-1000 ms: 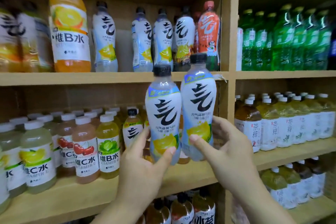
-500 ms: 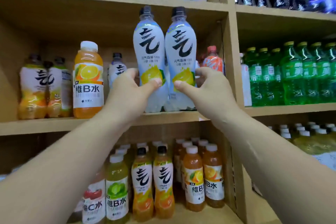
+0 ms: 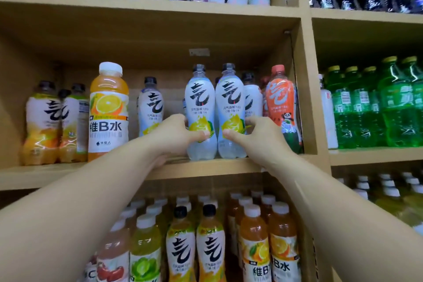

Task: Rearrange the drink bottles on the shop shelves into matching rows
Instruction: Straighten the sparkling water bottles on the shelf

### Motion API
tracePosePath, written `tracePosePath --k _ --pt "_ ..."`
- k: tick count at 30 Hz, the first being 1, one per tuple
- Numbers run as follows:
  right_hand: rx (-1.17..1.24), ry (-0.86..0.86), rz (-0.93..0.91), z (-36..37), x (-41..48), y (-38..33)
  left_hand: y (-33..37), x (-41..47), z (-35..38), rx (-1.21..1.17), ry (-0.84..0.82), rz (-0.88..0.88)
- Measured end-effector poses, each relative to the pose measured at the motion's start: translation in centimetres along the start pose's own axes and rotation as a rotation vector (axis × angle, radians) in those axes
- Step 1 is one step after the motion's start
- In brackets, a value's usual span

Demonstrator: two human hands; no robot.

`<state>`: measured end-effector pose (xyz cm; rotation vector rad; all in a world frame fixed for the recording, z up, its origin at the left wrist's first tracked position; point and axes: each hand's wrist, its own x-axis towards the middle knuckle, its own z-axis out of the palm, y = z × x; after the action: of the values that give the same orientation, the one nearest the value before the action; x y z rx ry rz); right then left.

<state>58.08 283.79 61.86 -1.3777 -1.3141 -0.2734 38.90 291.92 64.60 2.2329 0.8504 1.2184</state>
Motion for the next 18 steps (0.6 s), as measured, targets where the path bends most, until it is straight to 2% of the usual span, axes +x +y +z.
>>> tracePosePath --k 8,13,18 --pt "-0.091 0.062 -0.058 0.2 -0.1 0.6 -1.4 -0.1 0.5 0.010 0.125 0.071" --pt "-0.101 -0.003 -0.093 -0.5 -0.6 1.3 -2.0 -0.3 0.1 0.019 0.105 0.084" --pt "-0.168 0.003 -0.112 -0.3 -0.7 1.1 -2.4 0.4 0.4 0.067 0.086 0.091"
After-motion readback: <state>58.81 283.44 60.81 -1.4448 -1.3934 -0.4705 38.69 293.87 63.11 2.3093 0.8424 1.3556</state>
